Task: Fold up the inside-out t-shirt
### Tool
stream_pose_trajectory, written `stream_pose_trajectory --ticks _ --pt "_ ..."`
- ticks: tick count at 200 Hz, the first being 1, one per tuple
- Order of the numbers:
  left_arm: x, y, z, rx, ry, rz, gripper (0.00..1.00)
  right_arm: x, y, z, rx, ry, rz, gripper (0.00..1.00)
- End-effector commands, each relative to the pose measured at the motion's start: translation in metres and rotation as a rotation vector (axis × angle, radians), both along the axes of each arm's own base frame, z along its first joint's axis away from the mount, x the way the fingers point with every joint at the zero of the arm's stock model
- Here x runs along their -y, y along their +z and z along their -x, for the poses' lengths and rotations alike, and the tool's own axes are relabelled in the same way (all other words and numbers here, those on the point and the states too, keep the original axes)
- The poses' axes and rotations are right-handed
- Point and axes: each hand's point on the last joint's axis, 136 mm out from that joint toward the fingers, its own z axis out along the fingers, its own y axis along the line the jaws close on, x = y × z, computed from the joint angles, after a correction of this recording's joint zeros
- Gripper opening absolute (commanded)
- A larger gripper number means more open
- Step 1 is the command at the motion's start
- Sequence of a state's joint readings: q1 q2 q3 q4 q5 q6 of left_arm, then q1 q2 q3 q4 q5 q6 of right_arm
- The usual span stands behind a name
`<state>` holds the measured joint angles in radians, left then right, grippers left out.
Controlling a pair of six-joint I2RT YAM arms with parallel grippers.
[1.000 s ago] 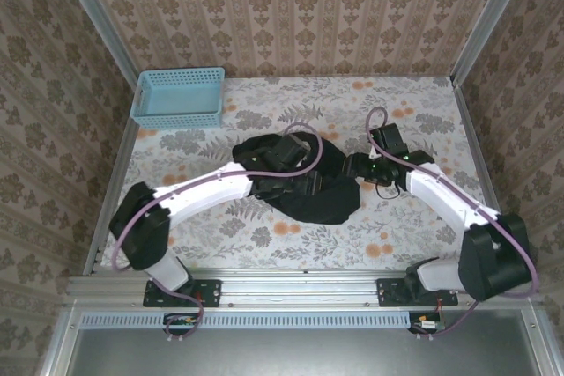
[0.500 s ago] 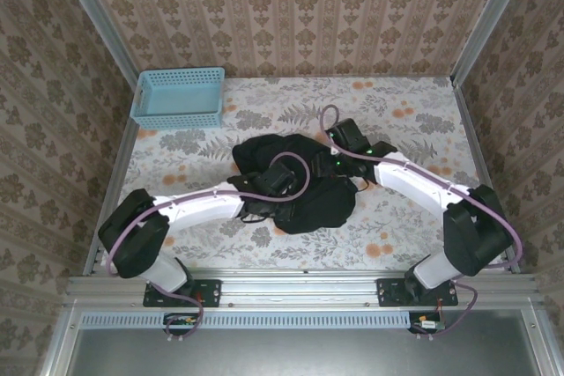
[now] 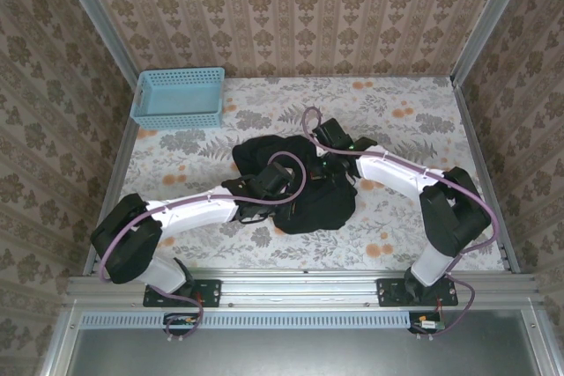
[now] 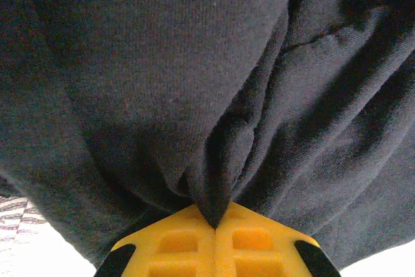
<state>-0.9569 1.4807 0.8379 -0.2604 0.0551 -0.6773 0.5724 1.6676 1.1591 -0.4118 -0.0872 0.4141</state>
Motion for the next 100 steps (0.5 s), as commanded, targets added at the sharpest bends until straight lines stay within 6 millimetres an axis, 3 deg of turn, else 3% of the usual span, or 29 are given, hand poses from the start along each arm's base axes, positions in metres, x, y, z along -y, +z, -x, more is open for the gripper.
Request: stream_pose_trajectory --ticks 1,17,47,50,80,100 --pt "-0.007 0.003 -0.004 0.025 -0.005 -0.018 0.02 0.008 0.037 -0.001 0.075 -0.011 0.017 0.00" --pt "-0.012 0.005 -0.007 0.047 -0.010 -0.043 0.00 0.021 0.062 0.001 0.127 -0.037 0.042 0.00" --pt "-0.032 0.019 -0.026 0.145 -0.020 -0.142 0.00 0.050 0.113 0.021 0.172 -0.076 0.096 0.00" --pt "-0.034 0.021 -0.029 0.157 -0.019 -0.153 0.00 0.054 0.125 0.026 0.196 -0.080 0.083 0.00" --pt "-0.053 0.066 -0.053 0.299 -0.013 -0.215 0.00 0.067 0.176 0.057 0.225 -0.079 0.024 0.00" --pt "-0.062 0.095 -0.062 0.404 0.000 -0.214 0.00 0.065 0.191 0.071 0.222 -0.068 0.010 0.00"
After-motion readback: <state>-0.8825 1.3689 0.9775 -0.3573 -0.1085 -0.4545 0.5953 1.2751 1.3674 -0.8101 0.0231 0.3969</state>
